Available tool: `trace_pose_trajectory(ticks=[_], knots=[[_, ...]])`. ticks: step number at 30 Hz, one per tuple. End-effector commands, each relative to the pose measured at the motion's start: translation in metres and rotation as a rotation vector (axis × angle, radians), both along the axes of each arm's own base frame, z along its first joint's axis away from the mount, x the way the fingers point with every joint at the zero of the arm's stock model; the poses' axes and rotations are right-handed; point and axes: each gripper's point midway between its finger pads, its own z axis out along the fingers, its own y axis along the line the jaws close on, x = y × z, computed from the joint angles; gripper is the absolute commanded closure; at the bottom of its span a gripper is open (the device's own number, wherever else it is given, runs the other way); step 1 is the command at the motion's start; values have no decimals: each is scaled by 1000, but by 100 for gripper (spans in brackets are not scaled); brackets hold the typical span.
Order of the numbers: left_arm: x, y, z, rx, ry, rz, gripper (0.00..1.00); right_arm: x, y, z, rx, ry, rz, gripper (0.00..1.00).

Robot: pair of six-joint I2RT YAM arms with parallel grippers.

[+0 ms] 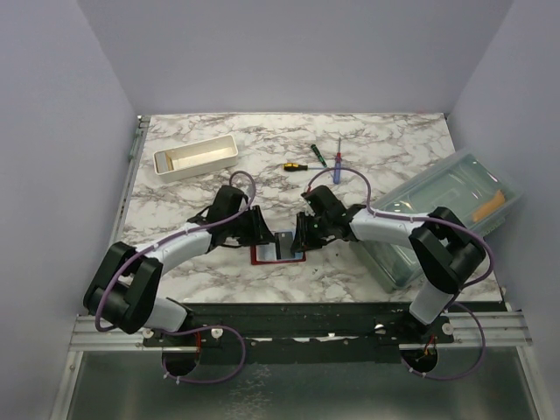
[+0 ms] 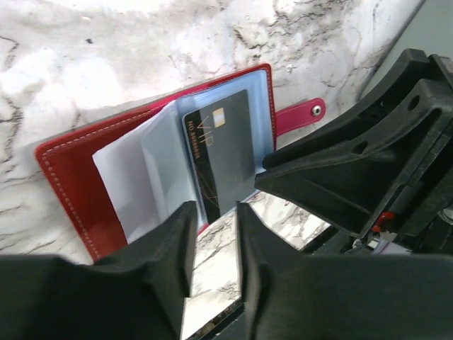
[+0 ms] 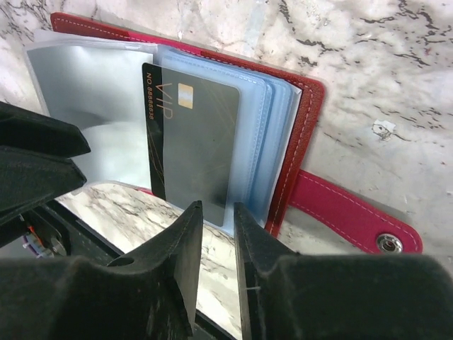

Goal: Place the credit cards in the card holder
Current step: Insert the credit card into the card holder, then turn over the card slot in the card holder.

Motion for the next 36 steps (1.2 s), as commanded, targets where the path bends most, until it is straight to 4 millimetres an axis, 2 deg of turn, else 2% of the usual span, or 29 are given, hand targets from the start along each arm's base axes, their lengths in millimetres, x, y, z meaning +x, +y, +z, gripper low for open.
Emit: trace_pose_trajectory(ticks=[1, 5, 11, 20, 28, 36], knots=[[1, -15, 2, -36, 5, -37, 74, 6, -4, 15, -11, -25, -37, 70], [0, -22, -10, -33, 30, -47, 80, 9, -7, 19, -28, -34, -56, 66], [1, -18, -34, 33, 59, -26, 85, 11, -6, 18, -36, -33, -51, 63], [-5, -12, -53, 85, 92, -16, 87, 13, 2, 13, -8, -21, -37, 61], [-4, -16, -54, 61, 81, -17, 88, 8, 18, 23, 90, -10, 14, 62], [-5, -26, -43, -17, 82, -9, 89, 2, 32, 33, 197, 4, 38, 63]])
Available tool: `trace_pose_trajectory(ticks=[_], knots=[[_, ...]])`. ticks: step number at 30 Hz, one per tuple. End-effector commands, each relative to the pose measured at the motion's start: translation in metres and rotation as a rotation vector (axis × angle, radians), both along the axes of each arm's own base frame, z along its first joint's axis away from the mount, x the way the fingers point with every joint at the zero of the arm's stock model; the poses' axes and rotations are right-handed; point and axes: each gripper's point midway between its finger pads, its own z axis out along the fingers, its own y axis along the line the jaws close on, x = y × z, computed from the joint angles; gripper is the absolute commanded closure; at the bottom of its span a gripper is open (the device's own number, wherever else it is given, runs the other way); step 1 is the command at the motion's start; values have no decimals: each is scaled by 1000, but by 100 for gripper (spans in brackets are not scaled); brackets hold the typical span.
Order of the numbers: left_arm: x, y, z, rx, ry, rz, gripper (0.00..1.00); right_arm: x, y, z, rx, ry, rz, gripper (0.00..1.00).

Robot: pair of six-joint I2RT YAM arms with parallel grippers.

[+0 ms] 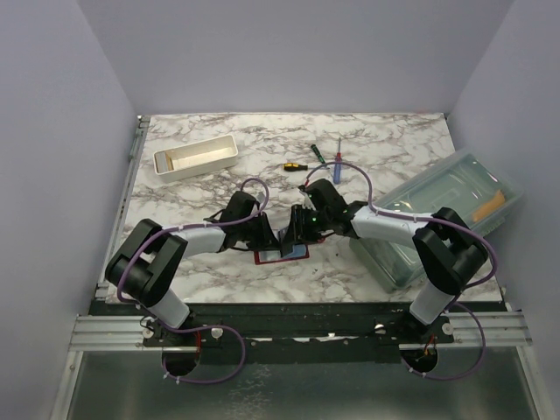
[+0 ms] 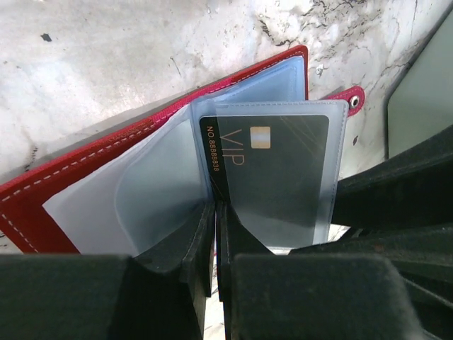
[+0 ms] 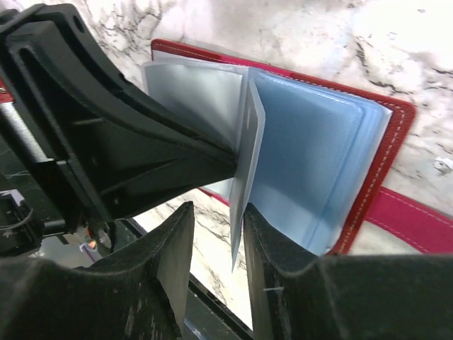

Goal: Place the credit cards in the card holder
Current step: Turn over the card slot in the card holder.

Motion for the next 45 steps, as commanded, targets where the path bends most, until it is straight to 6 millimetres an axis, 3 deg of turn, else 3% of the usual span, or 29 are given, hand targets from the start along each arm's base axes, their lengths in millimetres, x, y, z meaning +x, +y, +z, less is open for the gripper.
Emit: trace_pose_trajectory(ticks=[1, 8, 15, 21, 24, 28, 33, 36, 40, 45], knots=[[-5, -1, -2, -14, 6, 17, 88, -3, 12, 8, 94, 12, 22, 63], [-3, 12, 32, 9, -49, 76, 66, -2, 18, 5, 109, -15, 79, 62], [-2, 50, 63, 71, -72, 187, 50, -3, 31, 6, 128, -13, 133, 57], [12, 95, 97, 155, -151, 310, 43, -5, 57, 1, 76, -38, 179, 52], [18, 108, 109, 181, -183, 359, 42, -15, 71, -4, 44, -35, 208, 50], [27, 116, 120, 190, -205, 388, 39, -17, 65, 3, 51, -49, 189, 42], [51, 132, 136, 215, -232, 445, 31, -13, 45, 18, -5, -101, 170, 38], [70, 149, 149, 230, -253, 494, 30, -15, 39, 17, -23, -103, 172, 37], [95, 179, 161, 252, -264, 599, 26, -21, 46, 2, 8, -65, 210, 37], [125, 205, 167, 228, -232, 674, 26, -28, 68, -15, 105, -9, 275, 49]])
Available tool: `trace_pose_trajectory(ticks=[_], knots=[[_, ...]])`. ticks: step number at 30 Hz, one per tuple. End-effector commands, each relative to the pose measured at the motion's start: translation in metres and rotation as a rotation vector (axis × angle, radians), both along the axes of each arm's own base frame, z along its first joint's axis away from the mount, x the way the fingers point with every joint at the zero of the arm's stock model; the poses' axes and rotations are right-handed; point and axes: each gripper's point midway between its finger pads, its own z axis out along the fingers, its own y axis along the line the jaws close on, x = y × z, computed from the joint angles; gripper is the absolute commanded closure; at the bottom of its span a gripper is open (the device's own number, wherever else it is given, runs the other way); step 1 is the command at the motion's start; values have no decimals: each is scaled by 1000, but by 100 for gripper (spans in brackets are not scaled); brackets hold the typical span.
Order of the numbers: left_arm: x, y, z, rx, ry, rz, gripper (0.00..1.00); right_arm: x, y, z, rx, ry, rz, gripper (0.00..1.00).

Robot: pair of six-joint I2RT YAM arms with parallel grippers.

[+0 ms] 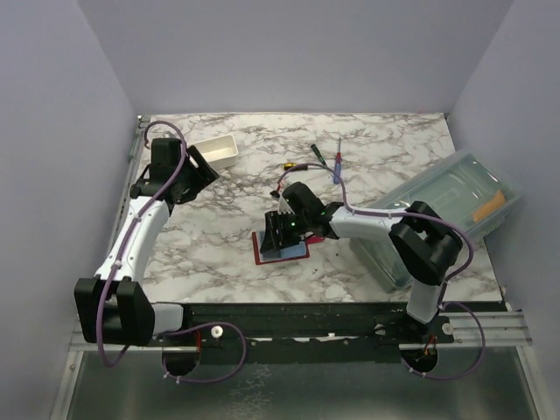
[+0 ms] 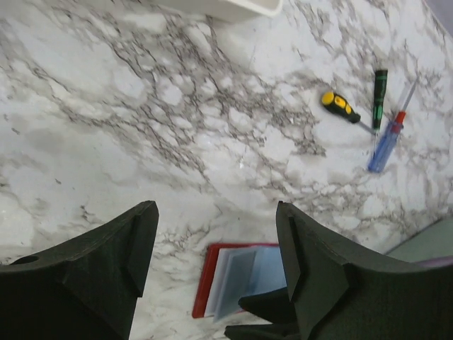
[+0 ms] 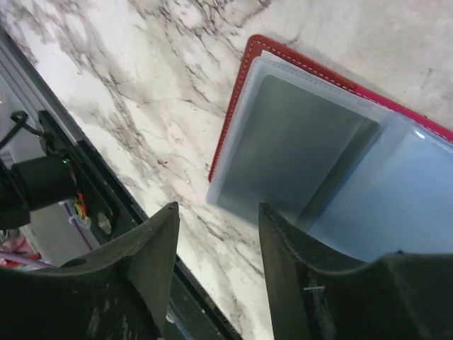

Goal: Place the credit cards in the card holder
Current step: Turn over the card slot in the card holder, then pick up the credit card from the storage box.

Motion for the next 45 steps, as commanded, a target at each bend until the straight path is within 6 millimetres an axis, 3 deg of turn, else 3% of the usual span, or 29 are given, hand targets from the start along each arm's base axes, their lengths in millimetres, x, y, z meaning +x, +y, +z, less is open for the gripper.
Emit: trace_pose_trajectory(ticks=[1, 4, 8, 10, 16, 19, 27, 36, 45], knots=[[26, 28, 3, 5, 14, 68, 26, -10, 13, -25, 37, 65, 73, 50], [47, 62, -4, 60, 24, 131, 26, -7, 9, -19, 13, 41, 78, 51], [80, 101, -23, 173, 91, 177, 22, 1, -7, 17, -28, -64, 41, 50], [97, 116, -24, 243, 96, 196, 19, 6, -17, 30, -53, -118, 23, 48], [139, 157, -34, 496, 194, 199, 18, 16, -46, 38, -92, -146, -22, 47], [146, 173, -45, 643, 295, 187, 19, 17, -53, 42, -65, -133, -34, 47], [160, 188, -63, 792, 375, 133, 19, 23, -62, 52, -30, -138, -51, 47], [157, 196, -94, 859, 483, 110, 16, 25, -66, 59, -7, -142, -63, 47], [155, 206, -106, 890, 532, 121, 16, 26, -66, 59, 5, -136, -64, 47]])
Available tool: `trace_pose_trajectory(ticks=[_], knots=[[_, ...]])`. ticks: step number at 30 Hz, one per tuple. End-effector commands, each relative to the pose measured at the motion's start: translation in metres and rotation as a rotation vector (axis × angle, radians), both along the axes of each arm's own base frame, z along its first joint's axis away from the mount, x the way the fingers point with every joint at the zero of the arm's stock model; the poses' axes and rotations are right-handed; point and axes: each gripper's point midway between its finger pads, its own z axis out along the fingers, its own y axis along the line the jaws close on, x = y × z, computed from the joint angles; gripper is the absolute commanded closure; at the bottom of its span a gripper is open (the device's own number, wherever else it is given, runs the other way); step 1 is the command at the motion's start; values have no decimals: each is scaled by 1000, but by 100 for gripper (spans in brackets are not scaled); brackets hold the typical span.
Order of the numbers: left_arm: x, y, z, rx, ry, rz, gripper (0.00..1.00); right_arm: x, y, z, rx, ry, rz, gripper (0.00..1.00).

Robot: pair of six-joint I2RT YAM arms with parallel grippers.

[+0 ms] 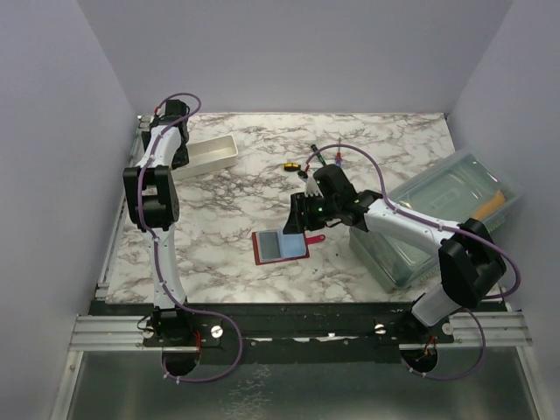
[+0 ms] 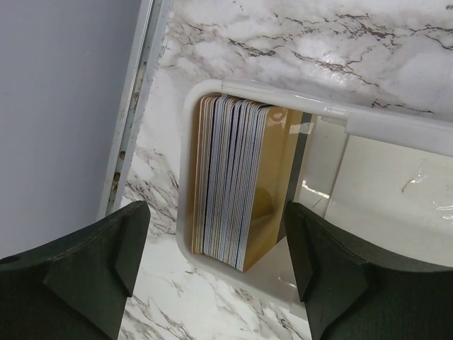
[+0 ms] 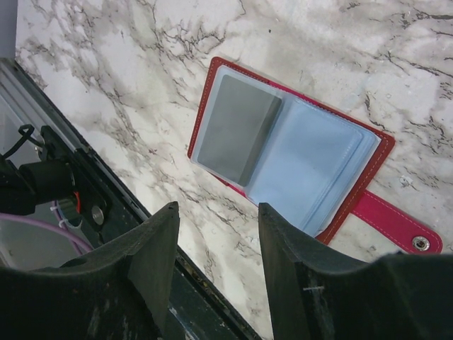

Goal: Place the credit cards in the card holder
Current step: Pick up the credit card from the storage box.

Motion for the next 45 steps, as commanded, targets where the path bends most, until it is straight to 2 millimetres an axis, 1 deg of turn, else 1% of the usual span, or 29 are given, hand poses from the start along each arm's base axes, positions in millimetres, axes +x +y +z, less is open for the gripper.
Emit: trace_pose_trajectory(ticks=[1, 5, 11, 19, 26, 32, 36, 38, 40, 45], knots=[[-2, 12, 8, 60, 16, 22, 16, -4, -3, 4, 18, 3, 14, 48], [-6, 15, 8, 56, 24, 27, 19, -2, -5, 6, 20, -2, 8, 48], [-7, 18, 18, 53, 6, 28, 24, -1, -7, 9, 31, -6, 3, 48], [-8, 19, 33, 51, -19, 25, 36, -2, -6, 8, 42, 0, 9, 48], [-8, 15, 37, 29, -29, 10, 45, -3, -6, 9, 43, -1, 11, 48], [-5, 10, 36, 5, -34, -6, 56, -3, -6, 8, 42, 2, 10, 48], [-3, 6, 34, -9, -32, -18, 61, -3, -6, 7, 40, 5, 9, 48], [-2, 6, 33, -9, -29, -24, 67, -3, -6, 6, 40, 7, 9, 48], [0, 4, 36, -7, -36, -26, 72, -3, -7, 6, 41, 9, 9, 48], [5, -3, 44, 2, -54, -49, 79, -4, -6, 6, 43, 10, 11, 48]])
